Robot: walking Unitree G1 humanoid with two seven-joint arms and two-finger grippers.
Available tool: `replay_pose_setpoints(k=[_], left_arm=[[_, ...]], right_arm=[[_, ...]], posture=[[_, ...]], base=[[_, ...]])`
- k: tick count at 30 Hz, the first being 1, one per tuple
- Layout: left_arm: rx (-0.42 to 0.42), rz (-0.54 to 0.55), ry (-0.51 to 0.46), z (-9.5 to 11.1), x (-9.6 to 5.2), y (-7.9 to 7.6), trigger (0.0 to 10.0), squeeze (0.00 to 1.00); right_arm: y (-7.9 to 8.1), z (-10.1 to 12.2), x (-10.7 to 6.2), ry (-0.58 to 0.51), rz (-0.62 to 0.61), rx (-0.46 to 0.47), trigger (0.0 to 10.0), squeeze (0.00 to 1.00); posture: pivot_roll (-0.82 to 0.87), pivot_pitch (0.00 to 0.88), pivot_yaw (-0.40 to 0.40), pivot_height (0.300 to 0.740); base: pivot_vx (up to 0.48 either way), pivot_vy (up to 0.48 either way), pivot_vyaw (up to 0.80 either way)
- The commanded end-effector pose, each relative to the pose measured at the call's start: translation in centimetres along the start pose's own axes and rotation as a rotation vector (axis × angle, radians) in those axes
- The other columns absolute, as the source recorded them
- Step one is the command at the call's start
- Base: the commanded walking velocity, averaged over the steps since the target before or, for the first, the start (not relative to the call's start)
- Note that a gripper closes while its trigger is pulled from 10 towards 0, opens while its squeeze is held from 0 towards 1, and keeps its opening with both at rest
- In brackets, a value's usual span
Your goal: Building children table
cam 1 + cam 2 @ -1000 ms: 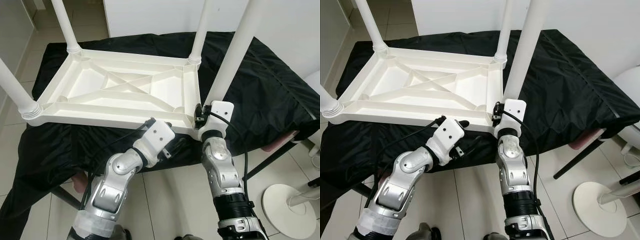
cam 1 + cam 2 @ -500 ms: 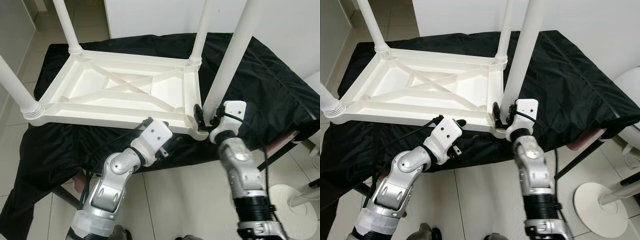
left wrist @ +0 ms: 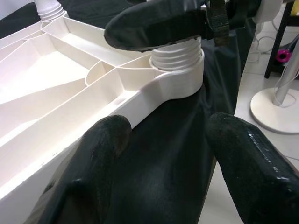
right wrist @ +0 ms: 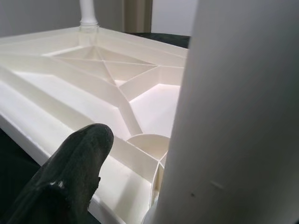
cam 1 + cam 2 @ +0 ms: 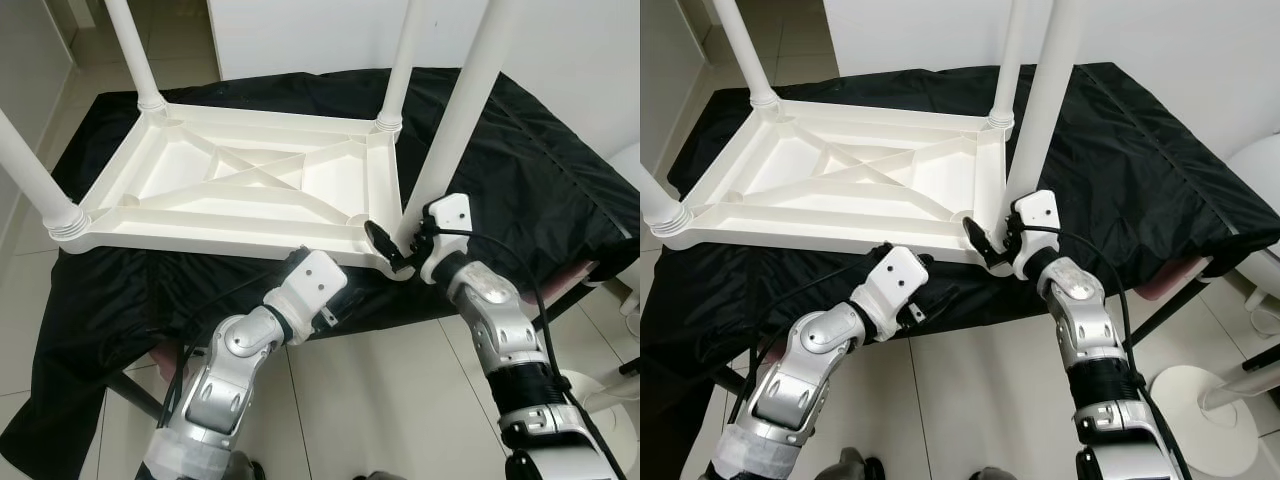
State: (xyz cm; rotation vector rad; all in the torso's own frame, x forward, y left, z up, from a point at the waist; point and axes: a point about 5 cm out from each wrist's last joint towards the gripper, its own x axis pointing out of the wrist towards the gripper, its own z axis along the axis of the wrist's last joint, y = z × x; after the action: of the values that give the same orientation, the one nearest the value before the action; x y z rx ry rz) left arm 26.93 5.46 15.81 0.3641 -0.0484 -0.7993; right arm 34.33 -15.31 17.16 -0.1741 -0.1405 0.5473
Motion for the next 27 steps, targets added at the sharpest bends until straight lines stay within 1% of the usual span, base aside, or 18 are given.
replay_pose_setpoints(k=[1,2,3,4,8,10,12,14,16,19,20,22,24,25,26,27], left_arm=[[0.008,0.081,0.018,-0.3,0.0,0.1,10.0,0.0],[0.013,0.086,0.018,-0.2,0.0,0.2,10.0,0.0],[0.013,0.086,0.018,-0.2,0.0,0.2,10.0,0.0],[0.019,0.091,0.016,-0.2,0.0,0.2,10.0,0.0],[0.027,0.1,0.014,0.0,-0.1,0.1,10.0,0.0],[0.027,0.1,0.014,0.0,-0.1,0.1,10.0,0.0],[0.034,0.11,0.016,0.0,-0.2,0.1,10.0,0.0],[0.034,0.11,0.016,0.0,-0.2,0.1,10.0,0.0],[0.031,0.118,0.016,0.0,-0.2,0.1,10.0,0.0],[0.021,0.119,0.011,0.2,-0.2,0.1,10.0,0.0],[0.026,0.122,0.013,0.1,-0.2,0.1,10.0,0.0],[0.03,0.129,0.017,0.1,-0.2,0.3,10.0,0.0],[0.031,0.132,0.018,0.0,-0.3,0.3,10.0,0.0],[0.03,0.133,0.018,0.0,-0.3,0.3,10.0,0.0],[0.03,0.133,0.018,0.0,-0.3,0.3,10.0,0.0],[0.029,0.134,0.019,0.0,-0.3,0.3,10.0,0.0]], right_arm=[[0.2,-0.1,0.2,0.01,0.033,-0.028,10.0,0.0],[0.1,-0.3,0.5,0.027,0.064,-0.045,9.3,0.0],[0.1,-0.3,0.5,0.027,0.064,-0.045,9.3,0.0],[-0.1,-0.5,0.7,0.047,0.084,-0.053,0.0,0.0],[-0.5,-1.1,0.6,0.087,0.108,-0.043,0.0,0.0],[-0.5,-1.1,0.6,0.087,0.108,-0.043,0.0,0.0],[-0.5,-1.6,0.2,0.108,0.116,-0.035,0.0,0.0],[-0.5,-1.6,0.2,0.108,0.116,-0.035,0.0,0.0],[-0.6,-2.0,-0.2,0.105,0.13,-0.034,0.0,0.0],[-0.9,-2.1,-0.3,0.097,0.11,-0.03,0.0,0.0],[-1.0,-2.2,-0.3,0.1,0.088,-0.018,10.0,0.0],[-1.2,-2.3,-0.2,0.106,0.02,0.003,10.0,0.0],[-1.2,-2.2,-0.1,0.106,-0.004,0.011,10.0,0.0],[-1.2,-2.2,0.0,0.114,-0.049,0.002,10.0,0.0],[-1.2,-2.2,0.0,0.114,-0.049,0.002,10.0,0.0],[-1.2,-2.2,0.0,0.118,-0.078,-0.006,10.0,0.0]], posture=[[-0.08,0.051,0.013,0.74],[-0.07,0.054,0.012,0.74],[-0.07,0.054,0.012,0.74],[-0.07,0.058,0.008,0.74],[-0.06,0.065,0.001,0.74],[-0.06,0.065,0.001,0.74],[-0.06,0.072,-0.001,0.74],[-0.06,0.072,-0.001,0.74],[-0.07,0.079,0.0,0.74],[-0.07,0.084,0.0,0.74],[-0.06,0.085,0.0,0.74],[-0.07,0.09,0.0,0.74],[-0.07,0.091,0.0,0.74],[-0.07,0.093,-0.003,0.74],[-0.07,0.093,-0.003,0.74],[-0.07,0.094,-0.005,0.74]], base=[[0.0,0.0,0.0],[0.0,0.0,0.0],[0.0,0.0,0.0],[0.0,0.0,0.0],[0.0,0.0,0.0],[0.0,0.0,0.0],[0.0,0.0,0.0],[0.0,0.0,0.0],[0.0,0.0,0.0],[0.0,0.0,0.0],[0.0,0.0,0.0],[0.0,0.0,0.0],[0.0,0.0,0.0],[0.0,0.0,0.0],[0.0,0.0,0.0],[0.0,0.0,0.0]])
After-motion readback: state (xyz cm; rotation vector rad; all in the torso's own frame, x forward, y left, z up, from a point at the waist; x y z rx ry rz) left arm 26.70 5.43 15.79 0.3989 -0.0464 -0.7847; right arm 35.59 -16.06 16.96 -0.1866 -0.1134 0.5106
